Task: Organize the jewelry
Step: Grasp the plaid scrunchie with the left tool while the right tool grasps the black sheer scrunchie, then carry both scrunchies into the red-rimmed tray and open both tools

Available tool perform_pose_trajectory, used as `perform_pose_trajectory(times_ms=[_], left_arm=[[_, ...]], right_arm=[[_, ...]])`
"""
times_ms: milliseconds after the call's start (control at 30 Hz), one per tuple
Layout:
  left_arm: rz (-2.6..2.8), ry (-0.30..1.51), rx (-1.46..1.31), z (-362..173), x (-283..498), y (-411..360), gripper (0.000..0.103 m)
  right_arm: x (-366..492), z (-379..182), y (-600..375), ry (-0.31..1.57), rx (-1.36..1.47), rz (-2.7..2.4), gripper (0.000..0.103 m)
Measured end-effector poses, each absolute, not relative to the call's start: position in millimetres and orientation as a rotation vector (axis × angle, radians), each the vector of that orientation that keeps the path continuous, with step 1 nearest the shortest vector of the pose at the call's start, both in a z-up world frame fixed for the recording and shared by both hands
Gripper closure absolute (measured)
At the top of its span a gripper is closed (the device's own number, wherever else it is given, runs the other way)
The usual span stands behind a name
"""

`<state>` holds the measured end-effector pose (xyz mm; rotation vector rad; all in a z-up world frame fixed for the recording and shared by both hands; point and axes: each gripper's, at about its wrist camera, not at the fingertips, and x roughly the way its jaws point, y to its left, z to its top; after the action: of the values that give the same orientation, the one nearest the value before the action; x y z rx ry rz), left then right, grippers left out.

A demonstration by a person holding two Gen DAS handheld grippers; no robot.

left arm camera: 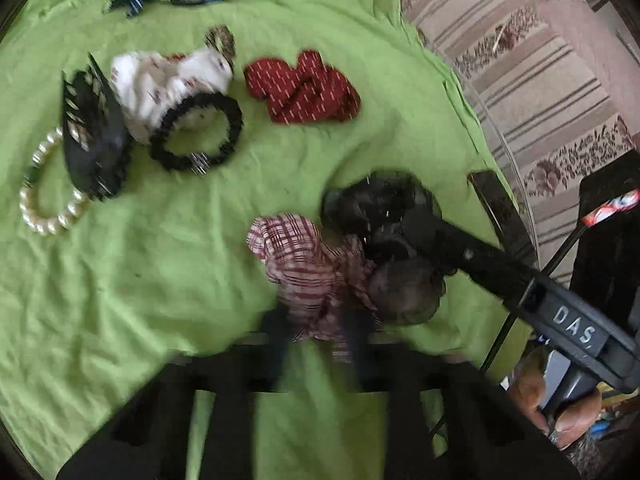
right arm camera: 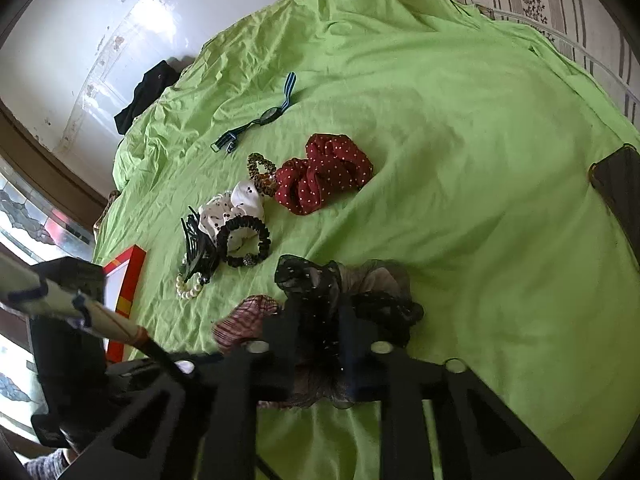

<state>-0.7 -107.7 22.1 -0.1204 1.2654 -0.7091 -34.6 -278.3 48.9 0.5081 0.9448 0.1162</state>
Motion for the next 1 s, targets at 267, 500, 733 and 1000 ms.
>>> perform_pose_trajectory(times_ms=[267,500,733,1000], left_arm=[[-0.67,1.115,-0.14,88,-30,-57,0.093],[-0.54,0.977,-0.156,147,-42,56,0.093],[-0.277,0.943,-0.201,155,-23,195,0.093],[-0.048,0.971,-0.256,126,39,313,0.093]], right_arm=[[-55,96,-257,0.875,0.403,0.117,0.095],[-61,148,-196,0.816,0.295,0.212,0.095],[-35,164,-86,0.85,0.195,0.376,0.095],[28,151,55,0.932,0.097,0.519,0.095]])
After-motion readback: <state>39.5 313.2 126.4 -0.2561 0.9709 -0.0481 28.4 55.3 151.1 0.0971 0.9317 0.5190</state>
